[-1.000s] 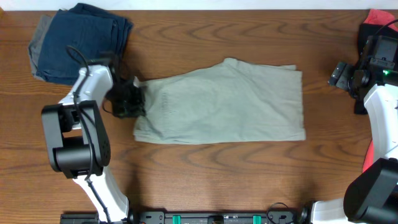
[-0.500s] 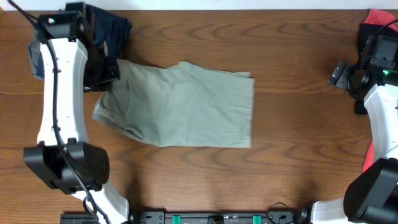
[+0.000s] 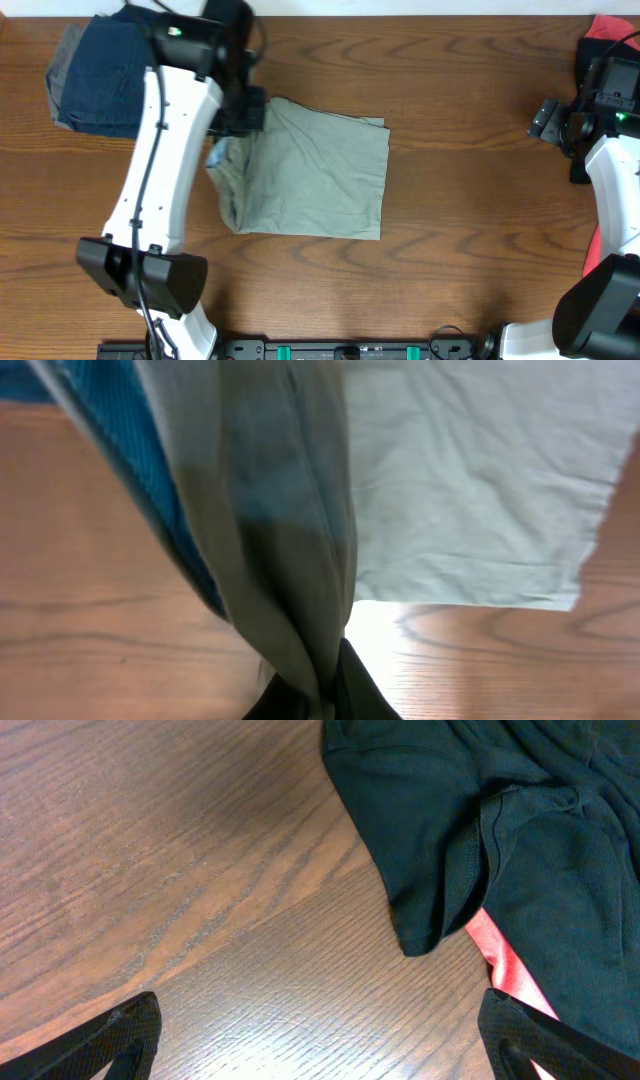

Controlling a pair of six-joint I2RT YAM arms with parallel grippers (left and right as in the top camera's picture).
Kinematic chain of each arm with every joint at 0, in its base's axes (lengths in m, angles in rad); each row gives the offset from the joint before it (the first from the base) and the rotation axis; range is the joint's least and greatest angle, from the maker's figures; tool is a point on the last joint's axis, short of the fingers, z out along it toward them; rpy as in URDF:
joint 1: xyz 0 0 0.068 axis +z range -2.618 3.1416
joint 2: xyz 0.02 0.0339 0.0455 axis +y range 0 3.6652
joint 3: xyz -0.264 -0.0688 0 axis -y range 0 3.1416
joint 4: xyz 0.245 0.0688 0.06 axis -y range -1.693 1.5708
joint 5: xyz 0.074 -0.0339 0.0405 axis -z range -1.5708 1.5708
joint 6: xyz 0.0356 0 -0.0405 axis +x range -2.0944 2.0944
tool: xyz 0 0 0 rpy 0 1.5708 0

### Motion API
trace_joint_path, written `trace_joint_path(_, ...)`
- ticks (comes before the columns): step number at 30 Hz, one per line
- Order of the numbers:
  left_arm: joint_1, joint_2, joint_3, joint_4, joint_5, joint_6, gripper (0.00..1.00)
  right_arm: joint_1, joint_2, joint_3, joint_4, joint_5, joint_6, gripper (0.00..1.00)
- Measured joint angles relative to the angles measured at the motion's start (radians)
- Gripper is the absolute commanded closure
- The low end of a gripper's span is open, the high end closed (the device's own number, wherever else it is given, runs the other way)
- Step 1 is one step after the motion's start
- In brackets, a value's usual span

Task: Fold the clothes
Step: 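Fold the held end rightward over the pants and lower it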

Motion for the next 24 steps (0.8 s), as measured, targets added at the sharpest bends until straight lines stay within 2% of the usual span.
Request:
trace_joint_path(4, -0.072, 0.0, -0.066, 0.049, 0.006, -0.015, 0.94, 0.0, 0.0, 0.0, 0.0, 0.0, 0.0, 0.01)
trace_joint_path(11, -0.15, 0.0, -0.233, 0.246, 0.068, -0.019, 0.94, 0.0, 0.0, 0.0, 0.0, 0.0, 0.0, 0.01)
trace_joint_path(24, -0.19, 0.0, -0.459, 0.496, 0.202, -0.02, 0.94, 0.0, 0.0, 0.0, 0.0, 0.0, 0.0, 0.01)
